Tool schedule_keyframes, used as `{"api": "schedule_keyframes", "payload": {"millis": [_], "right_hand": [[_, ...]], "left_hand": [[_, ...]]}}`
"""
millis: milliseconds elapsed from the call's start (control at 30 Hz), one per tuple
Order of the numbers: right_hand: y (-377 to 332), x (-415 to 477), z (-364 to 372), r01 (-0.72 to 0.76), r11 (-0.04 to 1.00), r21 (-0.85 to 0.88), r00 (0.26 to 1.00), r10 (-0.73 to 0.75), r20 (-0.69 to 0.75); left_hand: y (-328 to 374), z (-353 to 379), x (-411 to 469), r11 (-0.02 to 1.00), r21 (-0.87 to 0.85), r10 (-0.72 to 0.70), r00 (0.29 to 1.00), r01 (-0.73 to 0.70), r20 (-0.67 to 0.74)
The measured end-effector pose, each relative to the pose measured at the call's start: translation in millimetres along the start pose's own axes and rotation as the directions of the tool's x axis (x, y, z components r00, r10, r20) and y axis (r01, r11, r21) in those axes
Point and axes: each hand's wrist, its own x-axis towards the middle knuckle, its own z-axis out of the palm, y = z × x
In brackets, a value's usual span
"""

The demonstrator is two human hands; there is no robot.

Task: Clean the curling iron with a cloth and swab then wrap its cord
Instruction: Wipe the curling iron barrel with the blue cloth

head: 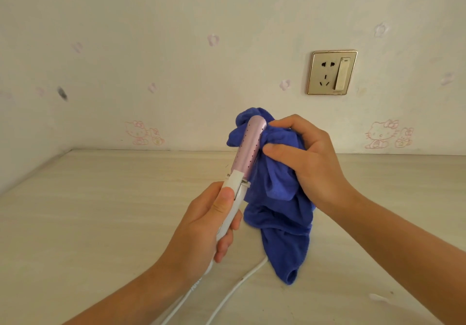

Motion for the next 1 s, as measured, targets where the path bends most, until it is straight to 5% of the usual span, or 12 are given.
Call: {"api": "schedule_keyframes", "payload": {"millis": [200, 500, 767, 1000], "right_hand": [[6, -11, 14, -0.09, 0.995, 0.051, 0.974, 0.078, 0.212], [3, 5, -8, -0.027, 0.998, 0.055, 1.0, 0.027, 0.0], [12, -7, 8, -0.198, 0.974, 0.111, 0.951, 0.164, 0.261], [10, 0, -1, -0.144, 0.988, 0.055, 0.976, 0.132, 0.171]], "left_hand": [[2, -3, 0, 0.996, 0.074, 0.05, 0.996, -0.044, -0.078], [1, 2, -2, 0.999, 0.017, -0.032, 0.999, 0.032, 0.002], [7, -8, 4, 1.0, 0.017, -0.011, 0.998, 0.012, -0.054], [1, -1, 2, 1.0, 0.019, -0.014, 0.999, 0.014, -0.036]]}}
